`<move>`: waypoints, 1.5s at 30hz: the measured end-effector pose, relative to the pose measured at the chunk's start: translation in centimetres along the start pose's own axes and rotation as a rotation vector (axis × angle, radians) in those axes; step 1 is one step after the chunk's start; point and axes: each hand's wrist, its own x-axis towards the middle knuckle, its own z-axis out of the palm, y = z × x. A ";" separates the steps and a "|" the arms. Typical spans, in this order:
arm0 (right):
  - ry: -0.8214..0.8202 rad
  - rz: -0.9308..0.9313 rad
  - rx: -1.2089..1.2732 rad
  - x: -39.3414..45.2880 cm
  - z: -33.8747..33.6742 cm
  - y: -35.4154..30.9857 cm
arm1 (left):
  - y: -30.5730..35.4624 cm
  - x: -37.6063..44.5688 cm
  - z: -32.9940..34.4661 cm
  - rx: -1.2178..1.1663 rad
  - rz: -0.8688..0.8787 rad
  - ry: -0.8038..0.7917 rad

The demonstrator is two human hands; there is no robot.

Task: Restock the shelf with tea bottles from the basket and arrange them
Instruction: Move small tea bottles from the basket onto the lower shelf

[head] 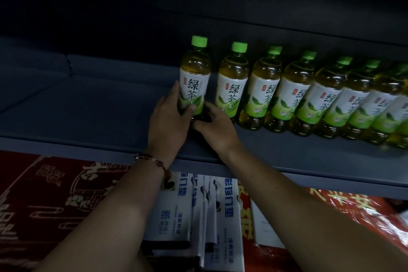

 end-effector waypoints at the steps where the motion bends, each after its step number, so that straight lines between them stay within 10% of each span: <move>1: -0.015 0.003 0.007 0.0 -0.1 0.0 | 0.0 0.0 0.0 0.017 -0.001 0.003; 25: -0.137 -0.061 -0.753 -8.8 -11.3 -3.9 | 7.2 -9.1 0.1 0.349 0.186 -0.232; 45: 0.211 0.457 -1.156 -30.4 -36.6 -4.1 | 29.9 -22.0 15.8 0.428 0.607 -0.722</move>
